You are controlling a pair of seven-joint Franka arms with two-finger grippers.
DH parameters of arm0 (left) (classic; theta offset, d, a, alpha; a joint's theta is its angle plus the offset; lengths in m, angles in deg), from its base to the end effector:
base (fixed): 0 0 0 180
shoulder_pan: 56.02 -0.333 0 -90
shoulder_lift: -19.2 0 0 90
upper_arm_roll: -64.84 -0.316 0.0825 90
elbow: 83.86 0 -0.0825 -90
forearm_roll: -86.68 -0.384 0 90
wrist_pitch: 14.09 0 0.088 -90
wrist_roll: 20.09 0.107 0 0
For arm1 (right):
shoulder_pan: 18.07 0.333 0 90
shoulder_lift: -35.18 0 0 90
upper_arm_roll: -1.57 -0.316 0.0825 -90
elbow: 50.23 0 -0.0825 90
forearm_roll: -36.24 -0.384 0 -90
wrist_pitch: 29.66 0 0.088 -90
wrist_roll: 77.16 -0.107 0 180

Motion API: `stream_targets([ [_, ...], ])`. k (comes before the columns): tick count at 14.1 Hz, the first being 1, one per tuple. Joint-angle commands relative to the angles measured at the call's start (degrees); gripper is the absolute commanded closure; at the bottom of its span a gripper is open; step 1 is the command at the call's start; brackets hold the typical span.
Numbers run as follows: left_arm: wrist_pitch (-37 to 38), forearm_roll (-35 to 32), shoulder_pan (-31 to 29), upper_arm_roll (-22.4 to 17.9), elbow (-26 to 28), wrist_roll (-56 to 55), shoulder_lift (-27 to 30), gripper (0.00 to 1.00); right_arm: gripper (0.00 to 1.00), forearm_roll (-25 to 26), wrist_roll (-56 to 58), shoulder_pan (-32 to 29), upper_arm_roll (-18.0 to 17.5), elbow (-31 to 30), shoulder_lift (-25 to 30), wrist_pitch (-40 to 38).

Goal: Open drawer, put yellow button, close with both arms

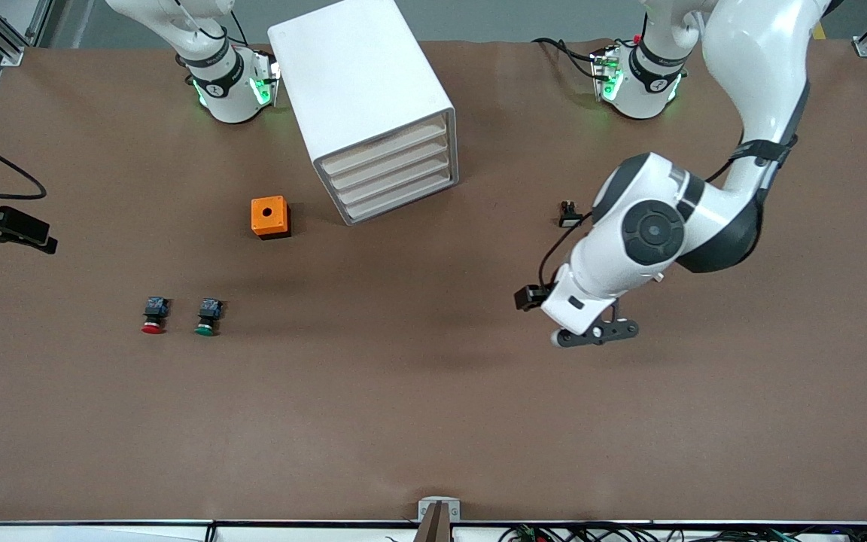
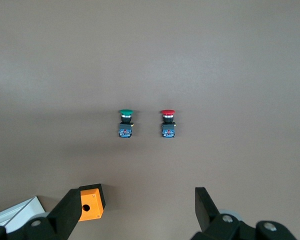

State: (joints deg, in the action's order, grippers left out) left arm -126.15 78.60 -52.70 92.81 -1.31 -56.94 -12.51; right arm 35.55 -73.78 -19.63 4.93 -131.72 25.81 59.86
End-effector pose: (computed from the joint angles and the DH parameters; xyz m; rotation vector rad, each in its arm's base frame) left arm 0.6338 -0.3019 0.3996 3.0248 0.1684 -0.0674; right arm 0.6016 -0.0475 0.5992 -3.1370 0.0412 0.0359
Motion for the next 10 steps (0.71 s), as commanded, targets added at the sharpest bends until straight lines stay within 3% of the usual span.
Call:
stream_targets([
  [1, 3.76, 1.13, 0.19, -5.08, 0.76, 6.76, 5.06, 0.00, 0.00, 0.78, -0.13, -0.81, -0.90, 0.62, 0.05, -0.32],
  [6, 8.68, 7.82, 0.02, -17.40, 1.55, 24.70, 12.71, 0.00, 0.00, 1.13, -0.12, -0.81, -0.81, 0.62, -0.03, -0.32],
  [10, 13.70, 7.73, 0.45, -23.21, 5.23, 26.57, 21.05, 0.00, 0.00, 1.13, -0.13, -0.72, -0.90, 0.62, -0.03, -0.32],
])
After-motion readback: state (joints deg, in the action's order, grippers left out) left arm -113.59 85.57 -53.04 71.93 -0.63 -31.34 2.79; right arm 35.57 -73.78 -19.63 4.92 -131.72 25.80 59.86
